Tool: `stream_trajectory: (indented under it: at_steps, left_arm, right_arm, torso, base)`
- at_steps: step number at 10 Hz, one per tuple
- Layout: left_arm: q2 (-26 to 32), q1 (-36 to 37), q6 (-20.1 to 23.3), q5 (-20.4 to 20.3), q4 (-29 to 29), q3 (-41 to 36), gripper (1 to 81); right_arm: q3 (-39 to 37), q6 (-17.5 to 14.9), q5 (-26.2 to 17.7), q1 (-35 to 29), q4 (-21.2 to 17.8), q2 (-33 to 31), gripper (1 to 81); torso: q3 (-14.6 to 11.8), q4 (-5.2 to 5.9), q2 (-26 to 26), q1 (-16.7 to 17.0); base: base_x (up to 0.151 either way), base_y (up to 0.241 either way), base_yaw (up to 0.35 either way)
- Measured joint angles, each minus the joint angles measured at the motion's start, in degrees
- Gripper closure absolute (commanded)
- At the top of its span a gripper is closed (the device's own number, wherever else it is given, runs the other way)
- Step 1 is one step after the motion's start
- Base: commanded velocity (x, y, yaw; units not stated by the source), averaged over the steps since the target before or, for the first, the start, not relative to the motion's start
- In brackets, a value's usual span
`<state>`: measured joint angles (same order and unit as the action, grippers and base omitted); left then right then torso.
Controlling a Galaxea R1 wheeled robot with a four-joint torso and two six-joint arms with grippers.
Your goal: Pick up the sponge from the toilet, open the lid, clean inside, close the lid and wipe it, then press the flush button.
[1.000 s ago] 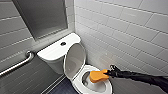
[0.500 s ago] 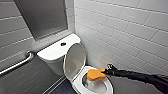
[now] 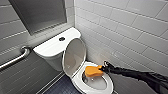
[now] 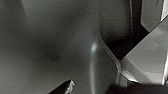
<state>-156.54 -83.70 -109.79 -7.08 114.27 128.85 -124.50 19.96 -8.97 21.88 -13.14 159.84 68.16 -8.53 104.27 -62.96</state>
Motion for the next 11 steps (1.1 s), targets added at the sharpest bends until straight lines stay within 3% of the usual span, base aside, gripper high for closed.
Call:
stream_trajectory:
  at_steps: [5,9,11]
  left_arm:
    - [-0.62,-0.26,-0.02,0.15,0.0,0.0,1.0]
    - [-0.84,-0.65,0.0,0.12,0.0,0.0,1.0]
    - [-1.16,-0.63,-0.02,0.22,0.0,0.09,1.0]
  right_arm:
    - [-8.61,5.97,3.17,-0.67,-0.02,5.35,81.1]
    - [-19.38,19.31,5.03,0.55,-0.39,10.34,81.1]
    - [-20.54,22.19,8.64,2.51,-0.39,10.93,81.1]
  torso:
    - [0.48,0.0,-0.02,-0.02]
    - [0.48,0.0,-0.02,-0.02]
    - [0.48,0.0,0.0,-0.02]
  base:
    - [0.0,0.0,0.0]
    - [0.0,0.0,0.0]
    - [0.0,0.0,0.0]
